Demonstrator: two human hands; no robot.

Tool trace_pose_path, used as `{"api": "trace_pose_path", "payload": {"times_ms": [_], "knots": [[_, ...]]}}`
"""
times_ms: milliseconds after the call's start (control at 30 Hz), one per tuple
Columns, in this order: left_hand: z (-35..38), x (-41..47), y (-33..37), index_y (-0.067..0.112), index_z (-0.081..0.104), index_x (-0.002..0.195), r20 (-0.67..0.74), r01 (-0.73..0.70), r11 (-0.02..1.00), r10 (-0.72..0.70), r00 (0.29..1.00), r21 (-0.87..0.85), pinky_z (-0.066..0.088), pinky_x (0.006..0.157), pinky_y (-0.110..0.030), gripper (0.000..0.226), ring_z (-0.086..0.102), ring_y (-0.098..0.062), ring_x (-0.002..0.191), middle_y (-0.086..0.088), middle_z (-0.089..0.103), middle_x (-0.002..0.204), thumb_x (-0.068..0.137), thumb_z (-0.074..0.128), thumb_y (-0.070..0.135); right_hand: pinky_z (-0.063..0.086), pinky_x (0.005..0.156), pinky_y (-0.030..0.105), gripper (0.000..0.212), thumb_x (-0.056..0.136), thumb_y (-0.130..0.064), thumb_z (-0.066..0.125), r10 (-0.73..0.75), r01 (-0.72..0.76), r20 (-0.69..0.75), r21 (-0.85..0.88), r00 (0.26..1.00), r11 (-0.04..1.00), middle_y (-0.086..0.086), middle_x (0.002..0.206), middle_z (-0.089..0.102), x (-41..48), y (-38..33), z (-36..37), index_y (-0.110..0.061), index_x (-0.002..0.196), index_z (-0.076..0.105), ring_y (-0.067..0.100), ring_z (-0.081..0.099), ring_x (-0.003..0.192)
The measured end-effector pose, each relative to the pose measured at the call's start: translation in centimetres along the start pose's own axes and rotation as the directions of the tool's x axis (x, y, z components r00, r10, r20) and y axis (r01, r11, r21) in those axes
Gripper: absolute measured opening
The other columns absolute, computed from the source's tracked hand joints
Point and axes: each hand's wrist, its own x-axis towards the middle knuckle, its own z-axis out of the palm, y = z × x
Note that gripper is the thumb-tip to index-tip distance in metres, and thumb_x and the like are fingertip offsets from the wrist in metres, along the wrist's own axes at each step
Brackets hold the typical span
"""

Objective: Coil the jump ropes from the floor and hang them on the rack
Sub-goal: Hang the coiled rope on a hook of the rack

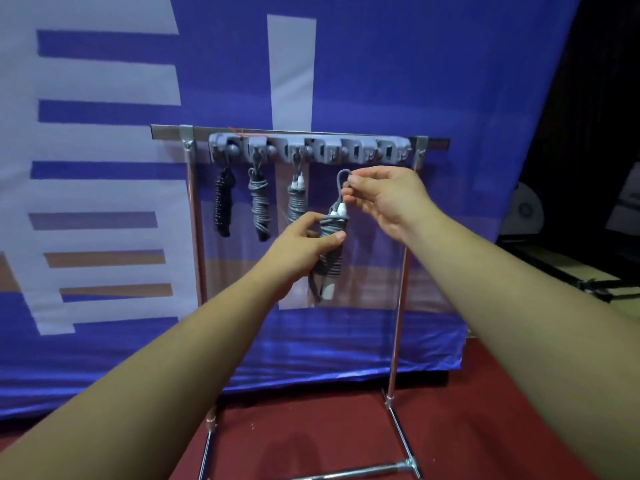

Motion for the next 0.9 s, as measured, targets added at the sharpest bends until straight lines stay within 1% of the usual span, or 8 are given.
{"api": "trace_pose_path", "payload": {"times_ms": [67,167,267,400,567,700,800,900], "knots": [[-0.6,1.9,0.1,0.013,0.063,0.117,-0.017,-0.02,1.0,0.02,1.0,-0.003,0.049,0.066,-0.028,0.025,0.064,-0.018,0.079,-0.01,0.066,0.095,0.093,0.068,0.017,0.058,0.059,0.023,0.011,0.092,0.008,0.059,-0.014,0.013,-0.015,-0.014,1.0,1.0,0.015,0.074,0.063,2.0,0.0,0.3,0.001,0.083,0.061,0.013,0.064,0.055],[-1.3,4.4,0.5,0.013,0.063,0.12,-0.032,-0.043,0.999,0.044,0.999,0.014,0.048,0.063,-0.025,0.026,0.063,-0.016,0.078,-0.008,0.065,0.096,0.094,0.067,0.017,0.053,0.054,0.021,0.011,0.092,0.001,0.062,-0.036,0.03,-0.044,-0.126,0.998,0.992,0.011,0.074,0.065,4.8,0.0,0.8,-0.004,0.082,0.064,0.01,0.059,0.053],[-1.7,7.1,0.7,0.014,0.062,0.122,-0.033,-0.077,0.997,0.077,0.996,-0.012,0.049,0.073,-0.031,0.025,0.062,-0.02,0.091,-0.011,0.064,0.105,0.097,0.063,0.015,0.048,0.049,0.02,0.006,0.09,-0.006,0.066,-0.062,0.041,-0.092,-0.219,0.994,0.975,0.008,0.075,0.066,7.6,-0.1,1.4,-0.008,0.084,0.067,0.009,0.057,0.054],[-1.4,10.4,0.7,0.016,0.063,0.111,-0.063,-0.094,0.993,0.09,0.994,-0.072,0.051,0.082,-0.039,0.013,0.061,-0.019,0.089,-0.004,0.064,0.095,0.098,0.06,0.014,0.045,0.049,0.022,0.011,0.086,-0.009,0.069,-0.097,0.041,-0.169,-0.306,0.981,0.951,0.006,0.069,0.064,10.9,0.0,2.0,-0.011,0.077,0.066,0.011,0.056,0.055],[-0.8,13.0,-0.4,0.013,0.062,0.11,-0.102,-0.072,0.989,0.059,0.993,-0.133,0.051,0.059,-0.024,0.012,0.06,-0.018,0.081,-0.004,0.063,0.09,0.099,0.059,0.014,0.04,0.047,0.023,0.019,0.084,-0.007,0.07,-0.082,-0.004,-0.243,-0.337,0.967,0.942,0.007,0.064,0.061,14.0,1.4,2.0,-0.011,0.067,0.062,0.014,0.052,0.053],[-0.5,14.3,-1.5,0.009,0.062,0.111,-0.099,-0.07,0.979,0.052,0.994,-0.189,0.055,0.085,-0.044,0.013,0.06,-0.021,0.083,-0.006,0.062,0.09,0.098,0.06,0.012,0.038,0.046,0.023,0.02,0.084,-0.004,0.07,-0.077,-0.024,-0.278,-0.342,0.958,0.939,0.009,0.064,0.059,15.3,2.4,1.8,-0.008,0.066,0.062,0.015,0.049,0.051],[-1.0,15.2,-1.5,0.011,0.064,0.111,-0.11,-0.062,0.981,0.042,0.993,-0.184,0.055,0.077,-0.037,0.014,0.062,-0.017,0.079,-0.004,0.065,0.09,0.097,0.062,0.013,0.035,0.045,0.024,0.022,0.082,0.002,0.065,-0.082,-0.02,-0.282,-0.341,0.956,0.94,0.01,0.063,0.056,16.2,2.4,1.9,-0.009,0.064,0.058,0.015,0.045,0.048],[-1.2,15.7,-1.2,0.008,0.064,0.12,-0.093,-0.047,0.983,0.03,0.995,-0.18,0.053,0.066,-0.029,0.023,0.063,-0.016,0.08,-0.004,0.066,0.094,0.098,0.062,0.015,0.032,0.04,0.02,0.014,0.084,0.003,0.062,-0.024,-0.088,-0.346,-0.304,0.938,0.949,0.007,0.056,0.053,17.4,2.2,1.9,-0.01,0.078,0.058,0.013,0.041,0.042]]}}
